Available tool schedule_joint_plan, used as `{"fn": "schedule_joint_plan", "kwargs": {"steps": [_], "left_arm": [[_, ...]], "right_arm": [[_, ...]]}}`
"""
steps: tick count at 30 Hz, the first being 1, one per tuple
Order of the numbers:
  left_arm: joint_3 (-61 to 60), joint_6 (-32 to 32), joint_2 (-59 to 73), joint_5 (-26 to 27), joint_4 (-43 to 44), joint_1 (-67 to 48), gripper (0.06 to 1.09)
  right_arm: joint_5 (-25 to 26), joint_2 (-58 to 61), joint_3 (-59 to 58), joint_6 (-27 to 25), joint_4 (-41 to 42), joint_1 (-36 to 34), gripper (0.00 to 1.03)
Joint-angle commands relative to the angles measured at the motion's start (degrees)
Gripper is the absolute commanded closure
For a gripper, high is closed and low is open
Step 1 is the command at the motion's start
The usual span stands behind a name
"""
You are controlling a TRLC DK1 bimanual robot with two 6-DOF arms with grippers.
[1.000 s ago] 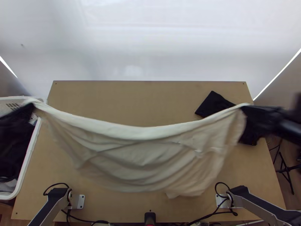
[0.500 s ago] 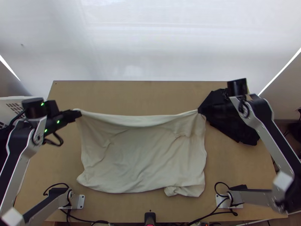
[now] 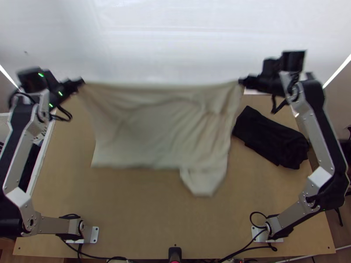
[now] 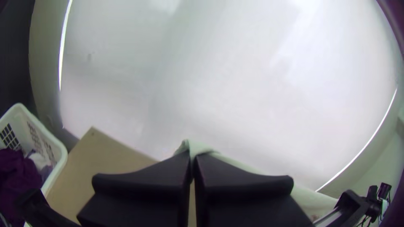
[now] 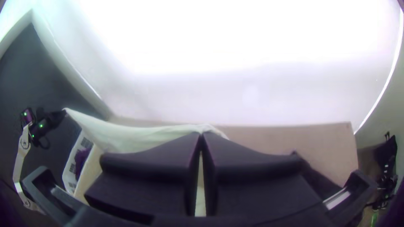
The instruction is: Fold the t-shirt
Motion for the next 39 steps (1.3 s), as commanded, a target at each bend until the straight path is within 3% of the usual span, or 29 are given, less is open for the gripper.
{"fn": "schedule_joint_plan", "kwargs": {"steps": [1, 6, 15, 21, 29, 33, 36, 39], "left_arm": [[22.4, -5.6, -1.7, -4.7, 3.0, -0.1, 1.05], [31.9, -5.5, -6.5, -7.6, 1.0, -1.5, 1.05], [31.0, -6.3, -20.8, -8.5, -8.5, -1.3, 1.05], [30.5, -6.2, -24.6, -8.0, -12.7, -1.2, 1.05], [29.2, -5.9, -25.7, -7.1, -16.1, -2.0, 1.05], [14.6, -1.9, -29.3, -4.1, -21.3, -3.2, 1.05], [-8.3, 5.1, -34.4, -0.4, -25.6, -4.3, 1.05], [-30.5, 11.0, -39.1, 2.0, -24.0, -4.4, 1.05]], "right_arm": [[4.1, -2.4, 22.3, 5.6, 7.0, -1.8, 1.0], [4.3, -13.8, 20.5, 5.7, 8.2, -1.3, 1.0], [3.1, -31.1, 18.6, 3.9, -8.9, -0.9, 1.0], [3.2, -35.5, 20.2, 2.7, -15.4, -0.9, 1.0], [3.1, -34.9, 18.8, 1.8, -16.4, -0.7, 1.0], [3.2, -35.0, 3.7, 0.6, -18.7, -0.9, 1.0], [2.9, -35.0, -14.9, -1.8, -20.2, -1.0, 1.0], [2.4, -32.3, -30.8, -2.6, -19.2, 0.1, 1.0]]}}
